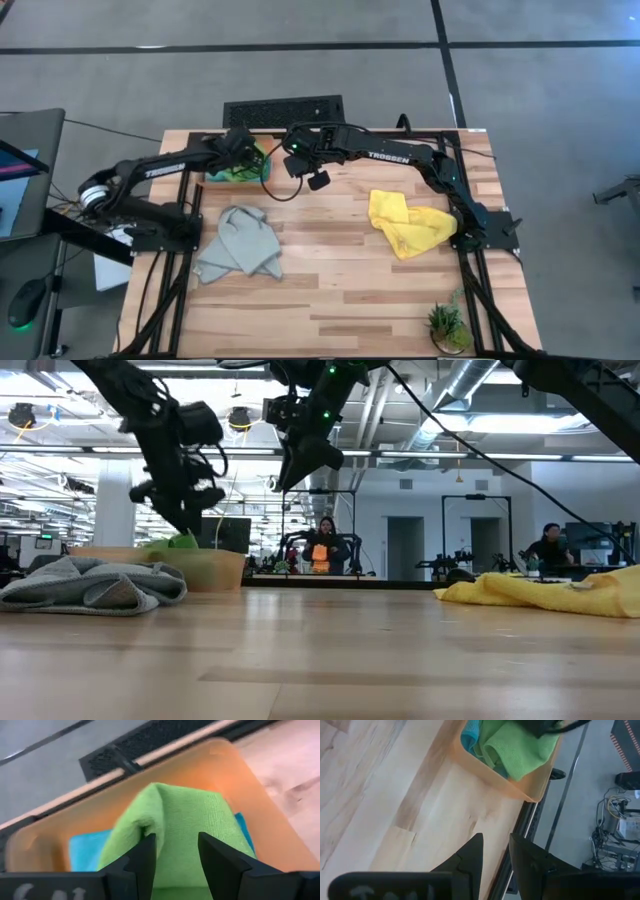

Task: Fold microfiber towels
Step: Put the green microfiber cloth into the orange bin

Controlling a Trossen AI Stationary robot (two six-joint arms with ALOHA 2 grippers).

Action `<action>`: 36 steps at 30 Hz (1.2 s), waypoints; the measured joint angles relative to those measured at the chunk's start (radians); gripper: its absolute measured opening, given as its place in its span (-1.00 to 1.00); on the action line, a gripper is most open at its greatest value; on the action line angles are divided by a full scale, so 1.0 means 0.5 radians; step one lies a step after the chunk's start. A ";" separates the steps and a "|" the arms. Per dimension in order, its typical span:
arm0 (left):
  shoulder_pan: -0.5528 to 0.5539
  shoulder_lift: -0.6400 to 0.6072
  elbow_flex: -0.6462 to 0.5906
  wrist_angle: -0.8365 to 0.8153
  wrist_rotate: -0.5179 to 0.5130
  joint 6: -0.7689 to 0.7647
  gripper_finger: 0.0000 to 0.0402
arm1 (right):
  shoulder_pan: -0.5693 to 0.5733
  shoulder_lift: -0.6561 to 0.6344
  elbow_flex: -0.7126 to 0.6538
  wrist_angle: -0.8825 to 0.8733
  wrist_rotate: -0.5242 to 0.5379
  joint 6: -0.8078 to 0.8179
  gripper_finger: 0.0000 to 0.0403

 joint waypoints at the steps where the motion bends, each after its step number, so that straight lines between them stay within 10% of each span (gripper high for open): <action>1: -0.002 0.040 0.000 0.016 0.038 0.016 -0.31 | 0.000 0.000 0.000 -0.001 0.001 0.000 -0.42; 12: -0.022 0.213 0.000 0.271 0.331 0.170 -0.31 | -0.006 0.000 0.000 -0.004 0.002 0.000 -0.42; 25: 0.117 0.227 0.000 0.087 -0.180 0.162 -0.31 | -0.018 0.000 0.000 -0.013 0.002 0.015 -0.42; 36: 0.249 0.226 -0.088 0.054 -0.209 0.185 -0.31 | -0.018 0.000 0.000 -0.027 0.002 0.021 -0.42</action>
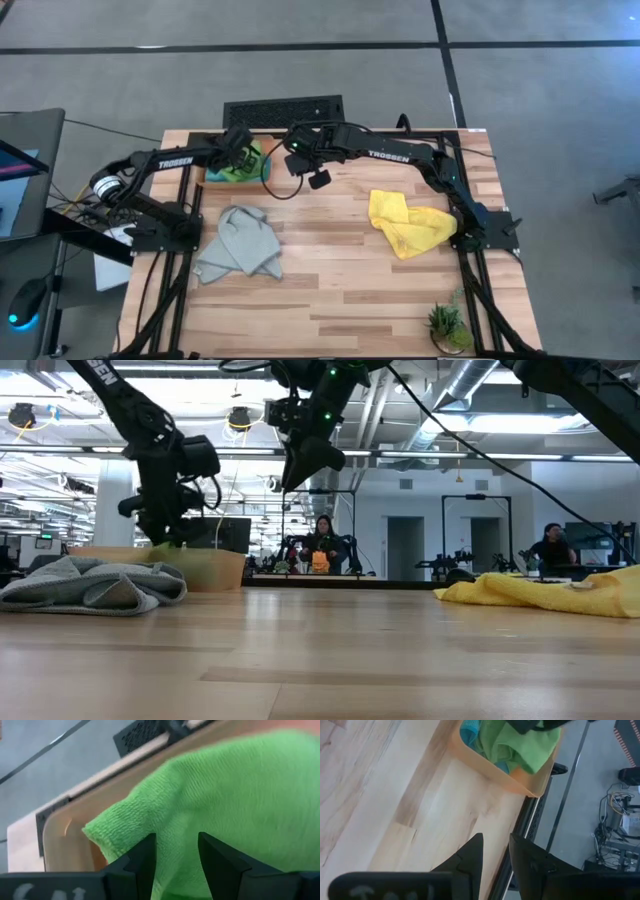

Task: Fold microfiber towels
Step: Put the green microfiber cloth into the orange bin, then fold the gray microfiber cloth

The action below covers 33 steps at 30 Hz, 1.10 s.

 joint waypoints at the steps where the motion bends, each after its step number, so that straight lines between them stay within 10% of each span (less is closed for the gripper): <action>1: 0.016 0.000 -0.027 0.016 -0.002 -0.005 -0.31 | -0.001 0.000 0.000 0.000 0.000 0.000 -0.42; 19: -0.091 -0.416 0.075 -0.020 0.003 0.155 -0.31 | 0.017 -0.083 0.001 -0.140 0.057 0.029 -0.42; 33: -1.009 -1.112 0.060 -0.671 0.006 -0.227 -0.31 | 0.106 -0.438 -0.005 -1.026 -0.171 0.599 -0.42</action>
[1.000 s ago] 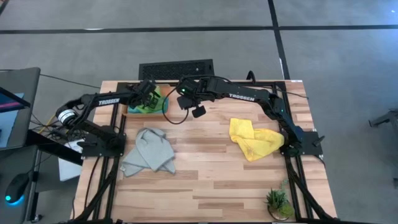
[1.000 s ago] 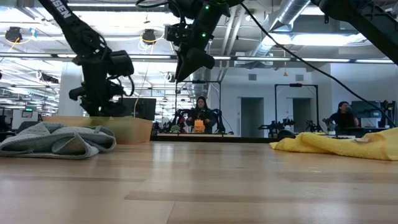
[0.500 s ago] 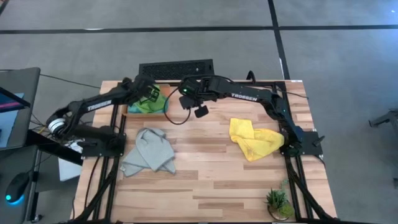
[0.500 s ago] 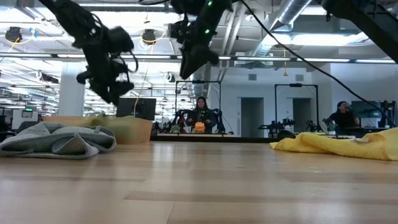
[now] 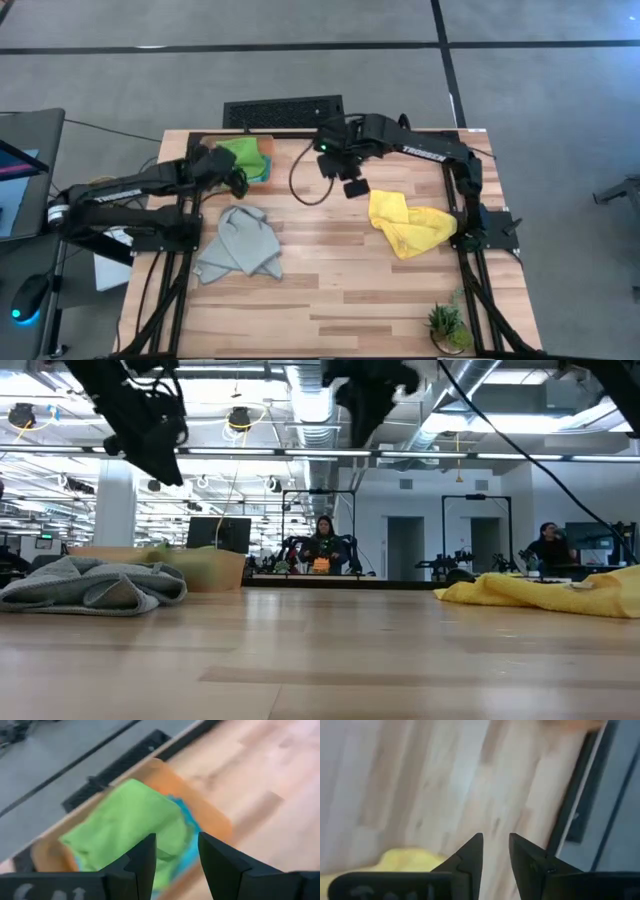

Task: Fold microfiber towels
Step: Fold the gray microfiber cloth

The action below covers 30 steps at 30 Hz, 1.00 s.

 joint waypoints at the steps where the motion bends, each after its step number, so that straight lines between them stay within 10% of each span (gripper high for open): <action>1: -0.074 -0.003 -0.006 0.006 -0.004 -0.025 -0.31 | 0.026 -0.011 0.001 -0.024 0.000 0.053 -0.42; 21: -0.982 0.008 -0.321 -0.061 0.055 -0.718 -0.31 | 0.407 -0.081 -0.458 0.276 -0.098 0.308 -0.42; 30: -0.999 0.009 -0.501 0.100 0.066 -0.120 -0.31 | 0.438 -0.078 -0.610 0.647 -0.096 0.255 -0.42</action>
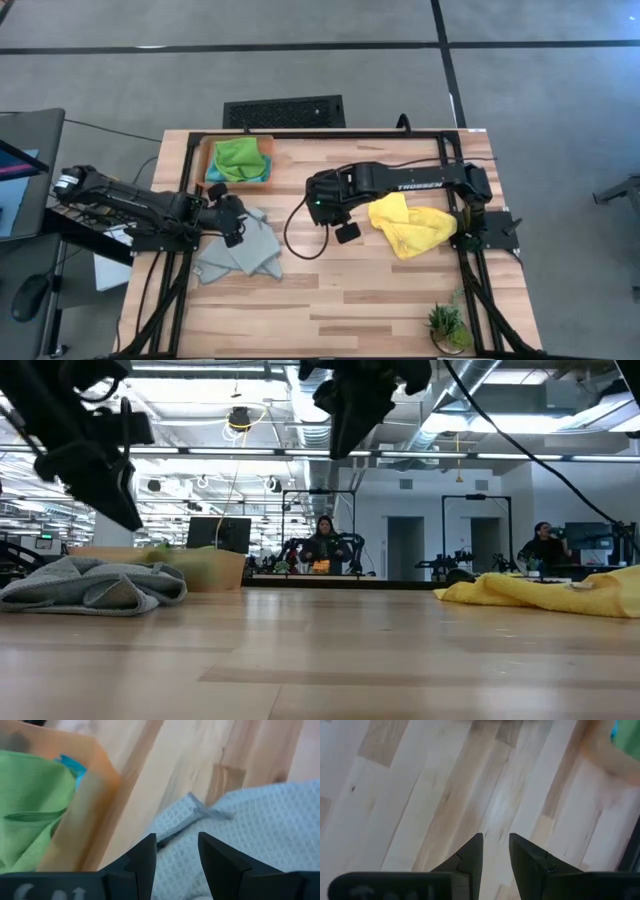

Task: Fold microfiber towels
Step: Fold the gray microfiber cloth

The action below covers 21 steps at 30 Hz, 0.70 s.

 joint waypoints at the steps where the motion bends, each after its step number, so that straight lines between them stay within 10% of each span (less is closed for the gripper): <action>1: 0.001 0.000 -0.023 0.028 0.017 0.026 -0.31 | -0.001 -0.001 -0.001 0.011 0.001 -0.001 -0.42; 21: 0.001 0.535 -0.074 0.395 -0.120 0.291 -0.31 | -0.006 -0.001 -0.004 0.060 0.003 -0.002 -0.42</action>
